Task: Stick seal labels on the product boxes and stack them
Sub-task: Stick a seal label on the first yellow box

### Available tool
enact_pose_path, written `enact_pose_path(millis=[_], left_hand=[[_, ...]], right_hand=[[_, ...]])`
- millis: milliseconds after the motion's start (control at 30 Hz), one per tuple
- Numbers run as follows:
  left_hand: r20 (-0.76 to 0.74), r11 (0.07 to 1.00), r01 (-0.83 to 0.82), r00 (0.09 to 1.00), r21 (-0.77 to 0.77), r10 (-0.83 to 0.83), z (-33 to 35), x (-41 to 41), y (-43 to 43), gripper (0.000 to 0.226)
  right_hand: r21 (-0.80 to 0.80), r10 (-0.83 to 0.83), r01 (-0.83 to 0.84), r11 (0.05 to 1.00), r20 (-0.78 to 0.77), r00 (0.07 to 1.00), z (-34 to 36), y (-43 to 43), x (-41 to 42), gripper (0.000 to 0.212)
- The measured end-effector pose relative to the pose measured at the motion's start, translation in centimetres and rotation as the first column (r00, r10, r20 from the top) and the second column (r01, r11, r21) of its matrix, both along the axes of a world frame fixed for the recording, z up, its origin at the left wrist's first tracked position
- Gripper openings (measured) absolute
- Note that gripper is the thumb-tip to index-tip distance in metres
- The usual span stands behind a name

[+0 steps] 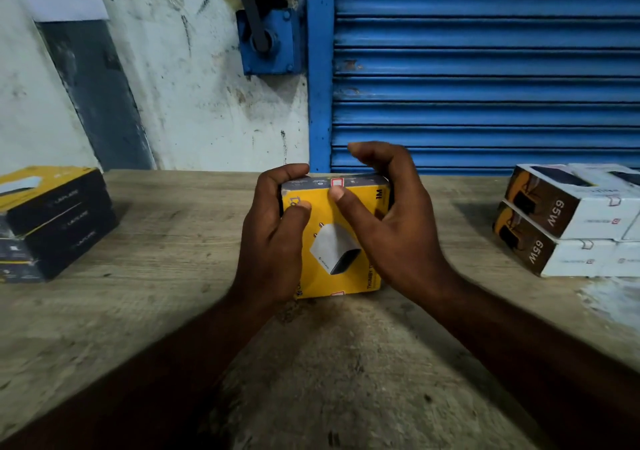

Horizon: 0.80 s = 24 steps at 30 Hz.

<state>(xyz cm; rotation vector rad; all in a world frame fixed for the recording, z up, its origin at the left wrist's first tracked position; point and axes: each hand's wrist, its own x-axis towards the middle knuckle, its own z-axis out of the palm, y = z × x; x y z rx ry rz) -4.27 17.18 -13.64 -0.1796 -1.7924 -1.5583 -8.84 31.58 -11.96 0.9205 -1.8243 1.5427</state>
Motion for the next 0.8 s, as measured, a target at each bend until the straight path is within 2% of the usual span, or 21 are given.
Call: enact_pose_path(millis=[100, 167, 267, 433, 633, 800], left_hand=[[-0.001, 1.0, 0.017, 1.0, 0.01, -0.017, 0.02, -0.04, -0.1, 0.039], [-0.003, 1.0, 0.028, 1.0, 0.013, -0.028, 0.01, -0.07, -0.22, 0.039], [-0.005, 0.999, 0.04, 0.999, 0.013, -0.04, -0.07, -0.09, -0.32, 0.039], [-0.012, 0.999, 0.048, 0.999, 0.021, -0.048, -0.04, -0.21, -0.28, 0.041], [-0.017, 0.998, 0.049, 0.999, 0.031, -0.048, -0.09, -0.27, -0.33, 0.043], [-0.021, 0.998, 0.054, 0.998, 0.016, -0.053, -0.15, -0.19, -0.31, 0.042]], right_hand=[[0.027, 0.008, -0.004, 1.0, -0.152, 0.988, 0.07, 0.29, -0.24, 0.025], [0.043, 0.025, -0.017, 0.999, -0.176, 0.984, -0.04, 0.35, -0.34, 0.016], [0.069, 0.037, -0.025, 0.997, -0.179, 0.983, -0.36, 0.35, -0.53, 0.013], [0.081, 0.034, -0.023, 0.996, -0.141, 0.989, -0.33, 0.41, -0.7, 0.014], [0.072, 0.065, -0.064, 0.995, -0.021, 0.998, 0.15, 0.31, -0.54, 0.015], [0.098, 0.038, -0.037, 0.994, 0.0, 0.999, 0.18, 0.67, -0.7, 0.013]])
